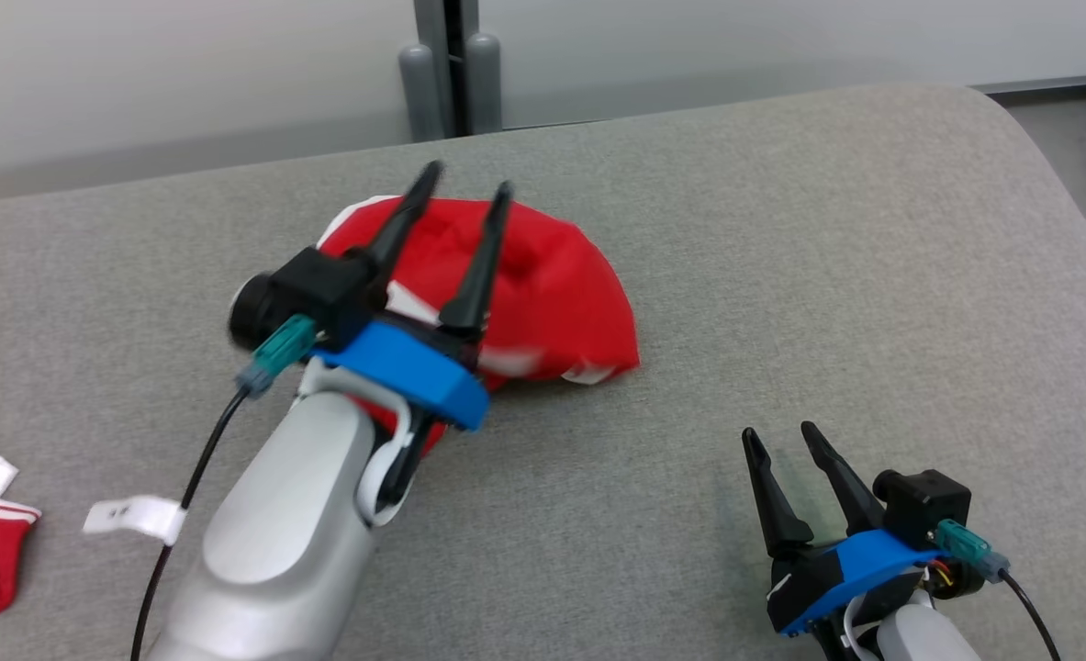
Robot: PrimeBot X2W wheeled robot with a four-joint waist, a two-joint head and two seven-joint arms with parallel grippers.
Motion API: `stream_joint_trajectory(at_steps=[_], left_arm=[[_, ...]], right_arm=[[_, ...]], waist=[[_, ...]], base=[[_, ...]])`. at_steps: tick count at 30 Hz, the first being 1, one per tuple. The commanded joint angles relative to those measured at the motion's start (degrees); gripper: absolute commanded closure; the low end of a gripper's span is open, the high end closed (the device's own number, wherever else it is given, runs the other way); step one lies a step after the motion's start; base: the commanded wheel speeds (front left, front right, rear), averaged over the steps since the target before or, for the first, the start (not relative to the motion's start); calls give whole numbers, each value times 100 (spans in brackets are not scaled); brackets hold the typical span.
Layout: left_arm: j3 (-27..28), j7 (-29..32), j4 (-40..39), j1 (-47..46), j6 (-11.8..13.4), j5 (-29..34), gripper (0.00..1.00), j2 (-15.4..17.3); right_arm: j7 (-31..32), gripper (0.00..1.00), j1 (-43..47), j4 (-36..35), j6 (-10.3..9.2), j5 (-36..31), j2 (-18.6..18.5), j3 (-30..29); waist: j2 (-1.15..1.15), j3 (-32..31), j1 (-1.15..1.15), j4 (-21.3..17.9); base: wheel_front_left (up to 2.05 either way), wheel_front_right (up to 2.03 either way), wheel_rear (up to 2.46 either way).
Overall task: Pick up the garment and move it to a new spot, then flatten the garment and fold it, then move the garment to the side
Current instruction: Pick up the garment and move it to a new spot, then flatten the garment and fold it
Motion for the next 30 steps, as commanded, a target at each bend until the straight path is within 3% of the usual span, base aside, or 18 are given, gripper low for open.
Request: stream_joint_trajectory(at_steps=[1, 11, 18, 24, 30], left_arm=[[82, -17, 29, 120, 42, 30, 0, 27], [1616, -17, -11, 1816, 164, 623, 0, 142], [2447, -17, -479, 2955, 74, 957, 0, -166], [2610, -18, -497, 3521, -13, 1132, 0, -306], [2468, -18, -532, 3380, -62, 1129, 0, -342]], right_arm=[[-7, 0, 53, -28, 0, -22, 4, -10], [-7, 0, 271, -90, 0, -135, 1, -227], [-7, 0, 541, -72, 0, -213, -1, -368], [-7, 0, 670, -11, 0, -248, -1, -288], [-7, 0, 602, -41, 0, -331, 1, -183]], waist=[[0, -6, 0, 31], [0, -449, 0, 542], [0, -799, 0, 844], [0, -880, 0, 909], [0, -768, 0, 1040]], base=[[0, 0, 0], [0, 0, 0], [0, 0, 0], [0, 0, 0], [0, 0, 0]])
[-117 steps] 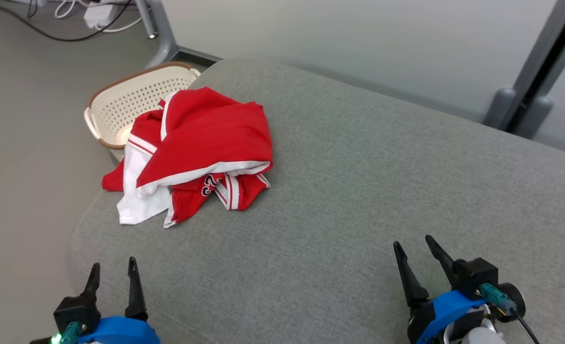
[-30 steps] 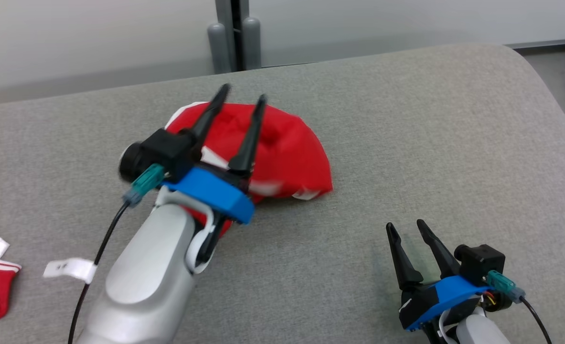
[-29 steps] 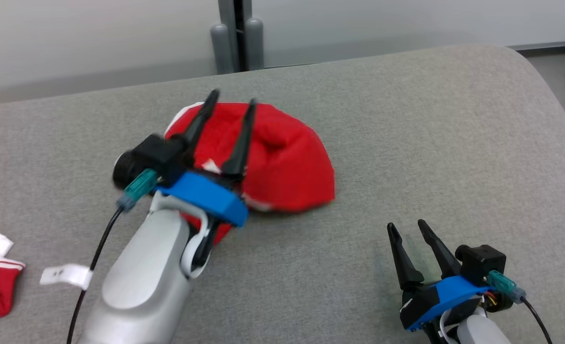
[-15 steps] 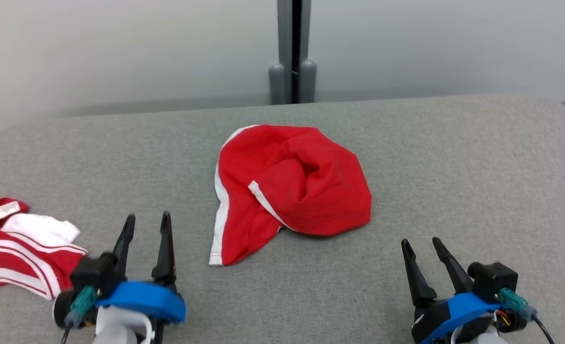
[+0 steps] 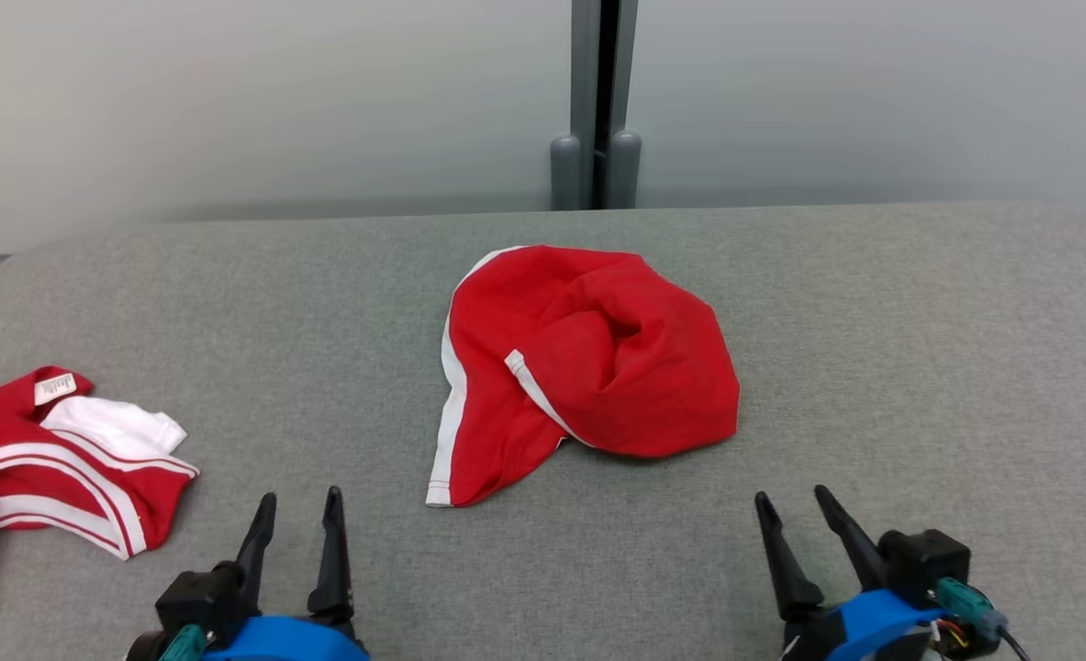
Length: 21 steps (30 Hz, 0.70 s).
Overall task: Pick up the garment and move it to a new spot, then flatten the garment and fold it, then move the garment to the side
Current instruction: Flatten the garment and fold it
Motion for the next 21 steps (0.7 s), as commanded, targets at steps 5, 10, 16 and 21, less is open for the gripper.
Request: stream_joint_trajectory(at_steps=[5, 10, 16, 21], left_arm=[[-187, -16, -27, -277, -47, -104, 0, -6], [-427, -16, 43, -483, -35, -264, 0, -5], [-636, -16, 147, -660, -35, -361, 0, -4], [-709, -16, 172, -759, -35, -435, 0, -9]], right_arm=[[-7, 0, -431, -114, 0, -127, -3, 605], [-7, 0, -1148, 132, 0, -88, -3, 1542], [-7, 0, -2134, 878, 0, 142, -13, 2652], [68, 0, -2694, 1833, 0, 353, -15, 3167]], waist=[[0, 299, 1, 280], [0, 636, 1, 691], [0, 960, 1, 1246], [0, 1127, 1, 1624]], base=[[0, 0, 0], [0, 0, 0], [0, 0, 0], [0, 0, 0]])
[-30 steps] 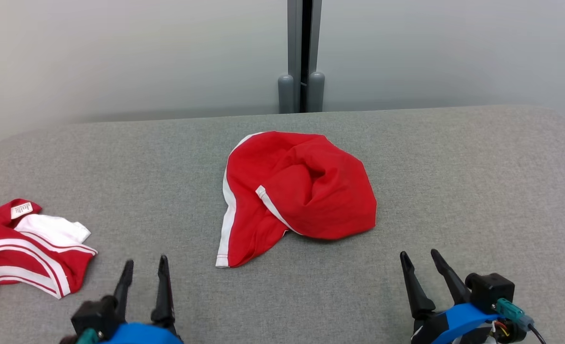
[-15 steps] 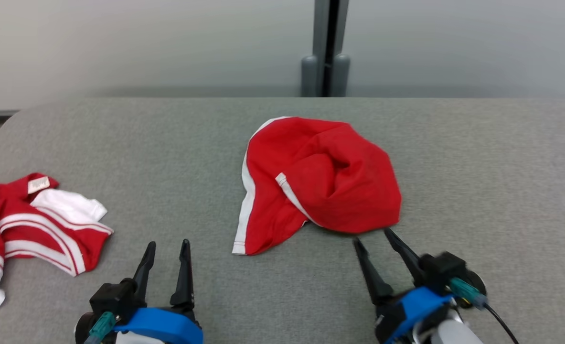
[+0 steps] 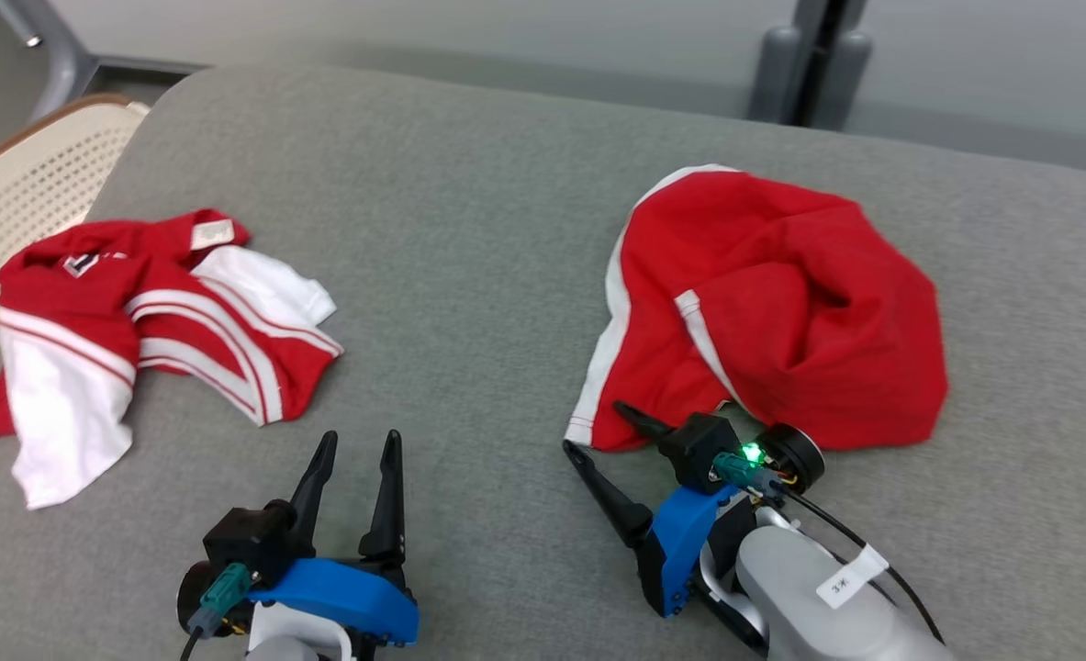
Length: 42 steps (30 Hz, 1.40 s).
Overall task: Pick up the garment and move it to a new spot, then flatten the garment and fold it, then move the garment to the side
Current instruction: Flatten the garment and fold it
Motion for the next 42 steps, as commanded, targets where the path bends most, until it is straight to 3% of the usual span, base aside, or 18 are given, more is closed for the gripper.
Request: stream_joint_trajectory(at_steps=[1, 4, 5, 6, 7, 13, 19, 25, 33, 36, 42], left_arm=[[-13, -17, -6, -100, -5, -28, 0, -6], [-45, -18, -3, -150, -5, -74, 0, -6], [-50, -18, -1, -160, -5, -82, 0, -7], [-51, -18, -3, -166, -5, -80, 0, -6], [-46, -18, -4, -165, -5, -89, 0, -5], [-89, -18, 31, -174, -5, -164, 0, -5], [-177, -18, 82, -105, -5, -149, 0, -4], [-79, -17, 143, 118, -6, -68, 0, -6], [37, -18, 136, 322, -6, -25, 0, -5], [66, -18, 127, 311, -6, 18, 0, -5], [69, -18, 108, 197, -6, 82, 0, -5]], right_arm=[[44, 0, -143, 192, 0, 39, -27, 60], [198, 0, -280, 718, 0, 76, -28, 220], [264, 39, -266, 888, 0, 100, -30, 283], [289, 85, -237, 999, 0, 136, -33, 347], [281, 100, -232, 1065, 1, 176, -34, 406], [-71, 100, -992, 352, 0, 157, -71, -111], [-71, 100, -1573, -1328, 1, -78, -240, -735], [-69, 100, -1922, -2116, 0, -132, -477, -793], [-70, 100, -334, -2392, 0, 416, -1140, -787], [-70, 100, 482, -2327, 0, 507, -1387, -1135], [-71, 100, 1514, -2168, 0, 363, -1500, -2164]], waist=[[0, 204, -1, 234], [0, 263, -1, 346], [0, 274, -1, 367], [0, 279, -1, 380], [0, 282, -1, 389], [0, 147, -1, 346], [0, -133, -1, 384], [0, -405, -1, 280], [0, -496, -1, -227], [0, -498, -1, -491], [0, -518, -1, -936]], base=[[0, 0, 0], [0, 0, 0], [0, 0, 0], [0, 0, 0], [0, 0, 0], [0, 0, 0], [0, 0, 0], [0, 0, 0], [0, 0, 0], [0, 0, 0], [0, 0, 0]])
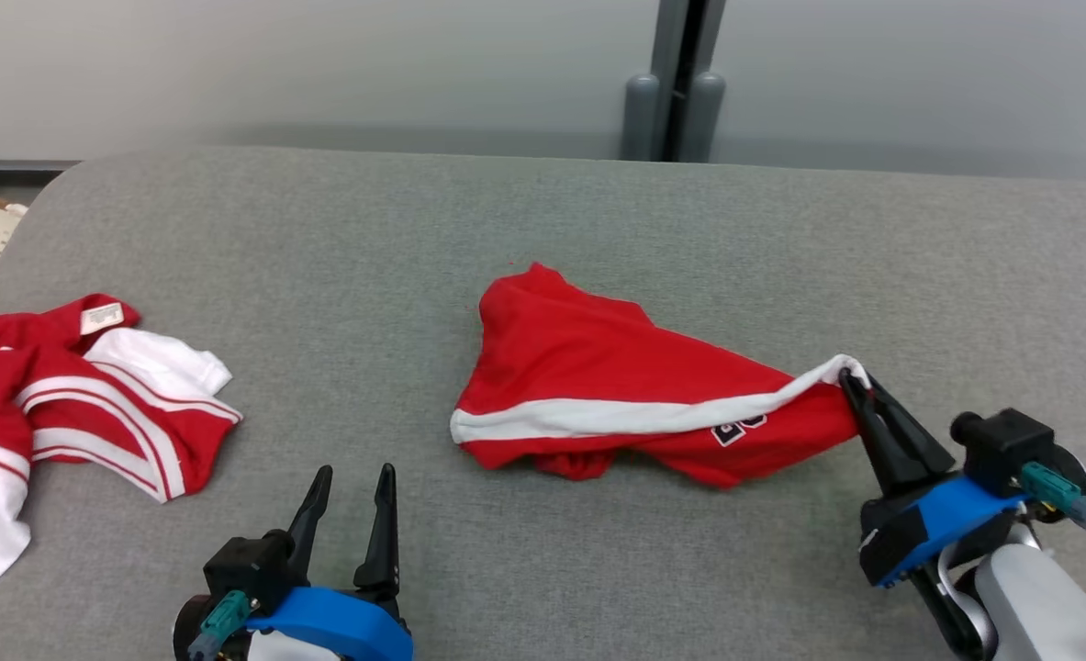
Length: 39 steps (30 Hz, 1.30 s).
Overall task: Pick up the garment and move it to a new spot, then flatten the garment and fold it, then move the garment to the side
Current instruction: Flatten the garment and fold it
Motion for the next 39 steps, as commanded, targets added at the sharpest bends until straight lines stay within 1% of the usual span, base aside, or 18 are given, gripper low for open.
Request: stream_joint_trajectory(at_steps=[1, 2, 3, 4, 5, 9, 12, 15, 18, 24, 31, 34, 39], left_arm=[[-25, -17, -5, -71, -6, 35, 0, 1], [-40, -18, 3, -85, -6, 36, 0, 2], [-63, -18, 16, -98, -6, 48, 0, 2], [-64, -18, 31, -105, -6, 52, 0, 2], [-71, -17, 42, -113, -6, 42, 0, 2], [-74, -17, 86, -110, -6, 72, 0, 2], [-34, -18, 93, -93, -6, 110, 0, 2], [27, -18, 110, -42, -6, 186, 0, 2], [90, -18, 111, 49, -6, 233, 0, 1], [117, -18, 139, 221, -6, 213, 0, 1], [117, -18, 91, 268, -6, 164, 0, 1], [-60, -18, 68, 120, -6, 16, 0, -1], [-605, -18, 255, -222, -6, -393, 0, 1]], right_arm=[[-24, 100, 134, 22, 0, -119, 35, -215], [-24, 99, 192, 57, 0, -199, 78, -370], [-24, 95, 245, 111, 0, -299, 120, -539], [-24, 75, 284, 185, 0, -405, 167, -740], [-24, 0, 315, 281, 0, -516, 231, -972], [-23, 0, 337, 27, 0, -1054, 636, -1668], [-22, 0, 489, -317, 0, -1402, 967, -2026], [-22, 0, 680, -605, 0, -1606, 1200, -2177], [-22, 0, 956, -648, 0, -1689, 1374, -2233], [-22, 0, 1280, -332, 1, -1605, 1494, -2211], [-23, 0, 1201, -290, 0, -1461, 1498, -2087], [-22, 0, 1112, -324, 1, -1446, 1499, -2036], [-23, 0, 1002, -308, 0, -1365, 1498, -1887]], waist=[[0, -73, 0, -169], [0, -76, 0, -222], [0, -88, 0, -266], [0, -99, 0, -303], [0, -108, 0, -331], [0, -162, 0, -401], [0, -206, 0, -429], [0, -274, 0, -449], [0, -367, 0, -469], [0, -534, 0, -497], [0, -549, 0, -532], [0, -443, 0, -543], [0, -181, 0, -596]], base=[[0, 0, 0], [0, 0, 0], [0, 0, 0], [0, 0, 0], [0, 0, 0], [0, 0, 0], [0, 0, 0], [0, 0, 0], [0, 0, 0], [0, 0, 0], [0, 0, 0], [0, 0, 0], [0, 0, 0]])
